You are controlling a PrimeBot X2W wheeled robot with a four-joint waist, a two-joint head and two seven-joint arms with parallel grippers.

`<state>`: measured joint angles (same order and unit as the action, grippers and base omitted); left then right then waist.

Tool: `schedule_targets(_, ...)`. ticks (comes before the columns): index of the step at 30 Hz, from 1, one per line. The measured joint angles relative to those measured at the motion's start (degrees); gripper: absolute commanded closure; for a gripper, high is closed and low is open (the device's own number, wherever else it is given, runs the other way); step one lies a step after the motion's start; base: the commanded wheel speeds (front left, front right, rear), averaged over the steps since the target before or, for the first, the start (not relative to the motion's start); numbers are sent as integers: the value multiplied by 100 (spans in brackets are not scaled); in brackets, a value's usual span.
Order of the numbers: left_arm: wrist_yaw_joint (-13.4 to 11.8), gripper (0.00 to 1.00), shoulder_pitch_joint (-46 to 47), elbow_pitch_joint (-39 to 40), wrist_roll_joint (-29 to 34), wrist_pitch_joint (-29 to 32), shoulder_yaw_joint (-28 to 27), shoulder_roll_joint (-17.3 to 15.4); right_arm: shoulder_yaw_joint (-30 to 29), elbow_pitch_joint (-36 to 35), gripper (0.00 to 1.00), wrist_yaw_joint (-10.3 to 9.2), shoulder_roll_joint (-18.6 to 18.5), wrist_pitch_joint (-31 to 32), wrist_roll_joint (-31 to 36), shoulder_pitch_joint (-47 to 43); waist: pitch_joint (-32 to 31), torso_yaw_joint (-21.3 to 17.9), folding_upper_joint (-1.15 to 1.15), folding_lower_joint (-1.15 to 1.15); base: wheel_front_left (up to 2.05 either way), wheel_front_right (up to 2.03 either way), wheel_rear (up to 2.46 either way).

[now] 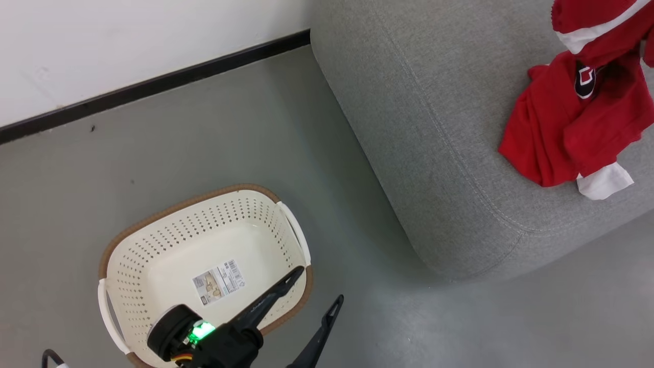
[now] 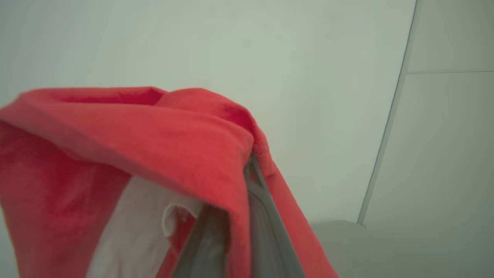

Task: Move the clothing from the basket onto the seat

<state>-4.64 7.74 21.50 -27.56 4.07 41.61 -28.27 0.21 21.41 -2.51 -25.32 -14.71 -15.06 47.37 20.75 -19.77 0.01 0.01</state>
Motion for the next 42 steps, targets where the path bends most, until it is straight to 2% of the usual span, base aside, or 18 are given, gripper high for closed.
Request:
schedule_targets(7, -75, 0, 0, 115, 0, 89, -230, -163, -5, 499, 100, -21, 15, -1, 10, 12, 327, 23, 0, 0, 0, 0, 0)
schedule_targets(14, -97, 0, -1, 187, 0, 88, -390, -203, 244, 783, 100, -57, 508, 0, 92, -421, 493, -76, 0, 0, 0, 0, 0)
schedule_targets(20, -98, 0, 4, 202, -1, 96, -407, -199, 73, 1188, 100, -93, 435, -1, 36, -643, 540, -161, 0, 0, 0, 0, 0)
schedule_targets(28, -140, 0, -2, 210, -2, 97, -464, -216, -78, 1417, 100, -210, 716, 0, -13, -1125, 522, -240, 0, -1, 0, 0, 0)
schedule_targets(29, -140, 0, -2, 218, -2, 99, -461, -211, -110, 1494, 96, -210, 717, 0, -25, -1127, 519, -248, 0, -1, 0, 0, 0)
schedule_targets(31, -141, 0, -2, 232, -2, 134, -461, -201, -154, 1600, 73, -211, 710, 0, -64, -1127, 514, -259, 0, -1, 0, 0, 0)
schedule_targets(34, -141, 0, -3, 235, -3, 140, -461, -192, -137, 1603, 44, -260, 836, 0, -58, -1123, 501, -267, 0, -1, 0, 0, 0)
schedule_targets(35, -141, 0, -1, 193, -12, 137, -450, -92, -130, 1504, 0, -327, 851, 0, 108, -1142, 395, -252, 0, -1, 0, 0, 0)
schedule_targets(42, -142, 0, -1, -26, -74, 27, -466, 98, -4, 993, 0, -353, 832, 0, 363, -1768, 176, -174, 0, -1, 0, 0, 0)
